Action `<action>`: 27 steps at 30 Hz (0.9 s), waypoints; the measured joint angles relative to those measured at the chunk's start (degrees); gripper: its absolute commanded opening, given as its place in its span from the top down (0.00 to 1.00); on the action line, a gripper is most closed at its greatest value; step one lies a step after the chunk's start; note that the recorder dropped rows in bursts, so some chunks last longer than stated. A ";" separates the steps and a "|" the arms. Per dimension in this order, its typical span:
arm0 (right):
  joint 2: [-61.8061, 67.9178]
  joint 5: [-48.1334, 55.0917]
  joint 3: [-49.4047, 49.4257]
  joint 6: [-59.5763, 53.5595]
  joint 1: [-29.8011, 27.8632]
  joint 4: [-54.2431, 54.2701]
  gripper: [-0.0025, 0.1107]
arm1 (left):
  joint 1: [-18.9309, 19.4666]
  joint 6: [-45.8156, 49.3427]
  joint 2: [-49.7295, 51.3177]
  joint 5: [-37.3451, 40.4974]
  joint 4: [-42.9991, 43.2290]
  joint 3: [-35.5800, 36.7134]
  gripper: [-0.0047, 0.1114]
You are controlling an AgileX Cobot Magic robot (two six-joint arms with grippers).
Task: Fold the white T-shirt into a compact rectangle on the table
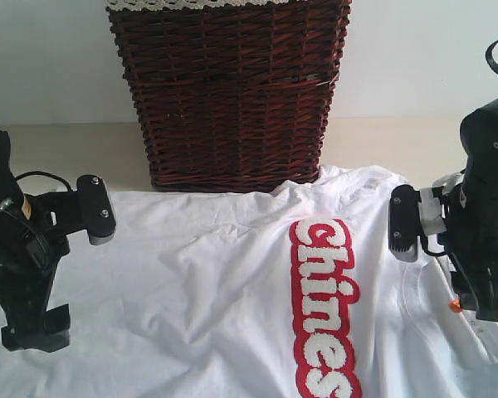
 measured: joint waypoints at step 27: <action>1.23 -12.50 8.20 -1.44 0.00 -7.20 0.34 | 0.00 0.30 0.00 0.28 15.46 5.30 0.05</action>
